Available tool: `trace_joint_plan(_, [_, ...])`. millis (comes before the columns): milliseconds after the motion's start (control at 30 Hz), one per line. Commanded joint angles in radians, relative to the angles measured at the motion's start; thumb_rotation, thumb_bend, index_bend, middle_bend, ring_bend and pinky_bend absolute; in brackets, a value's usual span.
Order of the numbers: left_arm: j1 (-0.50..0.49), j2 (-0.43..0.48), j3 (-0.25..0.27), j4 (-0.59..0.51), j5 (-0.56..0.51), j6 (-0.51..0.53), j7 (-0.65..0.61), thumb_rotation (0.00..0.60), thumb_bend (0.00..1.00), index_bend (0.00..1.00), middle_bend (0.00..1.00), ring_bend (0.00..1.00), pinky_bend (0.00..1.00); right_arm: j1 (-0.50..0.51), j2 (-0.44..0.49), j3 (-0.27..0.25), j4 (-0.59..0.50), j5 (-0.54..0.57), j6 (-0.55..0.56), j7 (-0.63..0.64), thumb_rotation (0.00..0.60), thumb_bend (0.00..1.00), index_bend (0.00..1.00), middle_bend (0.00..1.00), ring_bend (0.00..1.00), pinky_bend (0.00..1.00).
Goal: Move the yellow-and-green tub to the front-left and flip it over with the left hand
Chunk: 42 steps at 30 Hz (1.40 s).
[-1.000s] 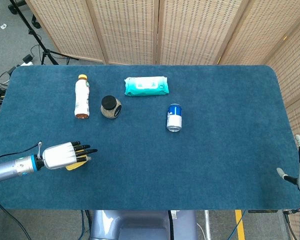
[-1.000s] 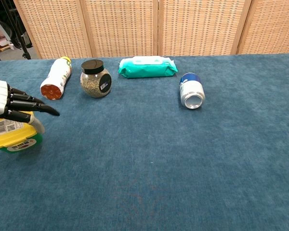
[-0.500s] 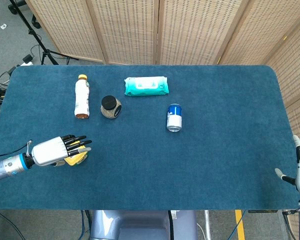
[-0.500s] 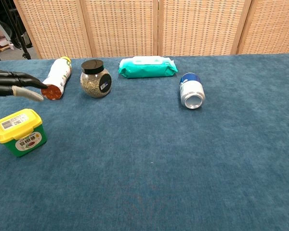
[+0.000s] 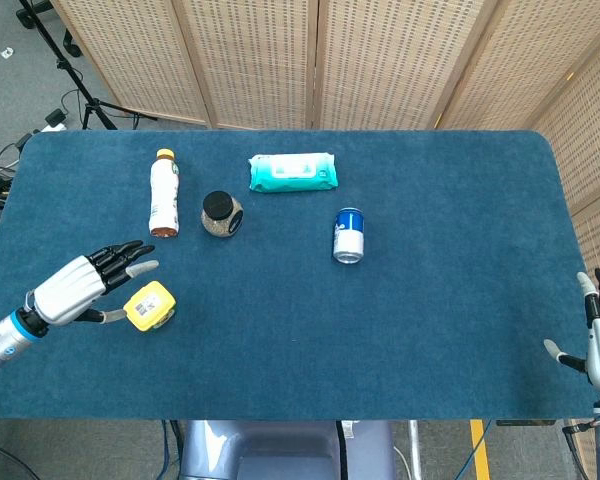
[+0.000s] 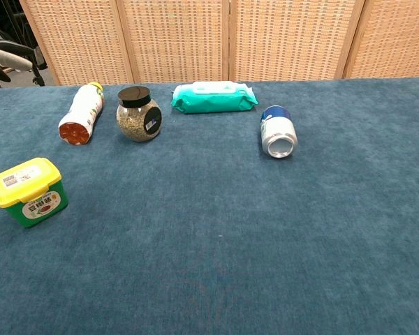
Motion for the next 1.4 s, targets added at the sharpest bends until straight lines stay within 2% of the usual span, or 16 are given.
trace_joint_plan(33, [-0.004,0.159,-0.053,-0.496,-0.165,-0.286,0.224,0.600,0.00,0.08,0.00,0.00,0.21,-0.001,0.002,0.000,-0.002,-0.002,0.001,0.004,0.600,0.00,0.07,0.00,0.00,0.00])
trace_joint_plan(133, [-0.011,0.202,-0.083,-0.684,-0.271,-0.408,0.304,0.600,0.00,0.11,0.00,0.00,0.21,-0.002,0.006,0.001,-0.003,-0.001,0.001,0.011,0.600,0.00,0.07,0.00,0.00,0.00])
trace_joint_plan(233, [-0.018,0.227,-0.110,-0.813,-0.365,-0.499,0.402,0.600,0.00,0.11,0.00,0.00,0.20,-0.002,0.008,0.002,-0.003,0.000,0.000,0.016,0.600,0.00,0.07,0.00,0.00,0.00])
trace_joint_plan(367, [-0.017,0.226,-0.156,-0.920,-0.480,-0.552,0.492,0.600,0.00,0.11,0.00,0.00,0.20,-0.002,0.008,0.000,-0.003,-0.002,-0.003,0.017,0.600,0.00,0.07,0.00,0.00,0.00])
trace_joint_plan(533, [-0.016,0.197,-0.211,-1.003,-0.630,-0.589,0.605,0.600,0.00,0.11,0.00,0.00,0.20,-0.001,0.010,-0.002,-0.006,-0.007,-0.002,0.017,0.600,0.00,0.07,0.00,0.00,0.00])
trace_joint_plan(833, [-0.001,0.138,-0.271,-1.058,-0.789,-0.598,0.696,0.600,0.00,0.11,0.00,0.00,0.20,-0.001,0.009,-0.003,-0.005,-0.008,-0.003,0.017,0.600,0.00,0.07,0.00,0.00,0.00])
trace_joint_plan(1100, [0.016,0.062,-0.306,-1.035,-0.876,-0.591,0.726,0.600,0.00,0.11,0.00,0.00,0.20,-0.002,0.008,-0.002,-0.004,-0.006,-0.001,0.016,0.600,0.00,0.07,0.00,0.00,0.00])
trace_joint_plan(1400, [0.050,0.040,-0.341,-1.032,-0.928,-0.580,0.716,0.600,0.00,0.11,0.00,0.00,0.20,0.001,0.006,-0.002,-0.001,-0.003,-0.008,0.012,0.600,0.00,0.07,0.00,0.00,0.00])
